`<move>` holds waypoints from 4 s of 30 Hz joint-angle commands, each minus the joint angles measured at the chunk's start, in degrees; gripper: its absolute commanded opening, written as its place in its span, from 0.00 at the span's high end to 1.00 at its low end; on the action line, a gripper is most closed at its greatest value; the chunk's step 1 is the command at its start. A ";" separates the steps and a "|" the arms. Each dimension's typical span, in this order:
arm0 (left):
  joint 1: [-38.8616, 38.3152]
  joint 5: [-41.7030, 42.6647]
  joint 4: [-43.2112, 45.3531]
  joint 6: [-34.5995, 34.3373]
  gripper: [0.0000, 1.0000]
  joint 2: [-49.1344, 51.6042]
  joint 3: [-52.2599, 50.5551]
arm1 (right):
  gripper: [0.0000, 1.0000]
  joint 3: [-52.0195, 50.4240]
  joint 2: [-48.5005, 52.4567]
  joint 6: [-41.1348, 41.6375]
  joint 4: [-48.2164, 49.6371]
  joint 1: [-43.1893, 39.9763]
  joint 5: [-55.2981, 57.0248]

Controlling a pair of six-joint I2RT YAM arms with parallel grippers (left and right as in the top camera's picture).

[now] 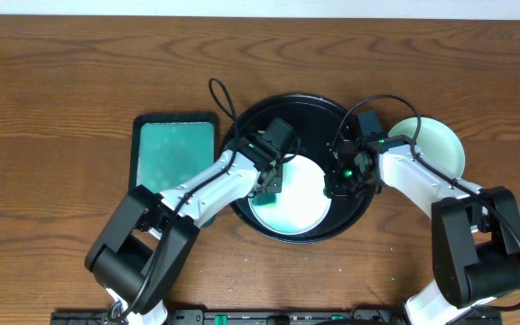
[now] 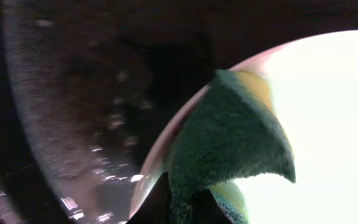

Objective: Clean dirty plates on tray and stack at the side
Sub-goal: 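Scrub the white plate with the sponge in the left gripper, then return the sponge to the water tray with the left gripper, then lift the white plate with the right gripper over the water tray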

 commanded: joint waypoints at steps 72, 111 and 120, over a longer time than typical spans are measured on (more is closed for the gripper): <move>-2.51 17.18 1.40 -9.51 0.93 5.99 -2.32 | 0.99 -0.55 1.31 0.09 -0.94 0.20 4.24; 32.70 1.49 -15.63 7.74 0.50 -16.92 -5.99 | 0.99 0.61 -0.48 5.68 2.64 0.20 1.14; 32.68 1.66 -21.94 7.39 0.26 -40.39 -3.87 | 0.99 14.27 -13.75 3.15 -3.26 5.57 9.73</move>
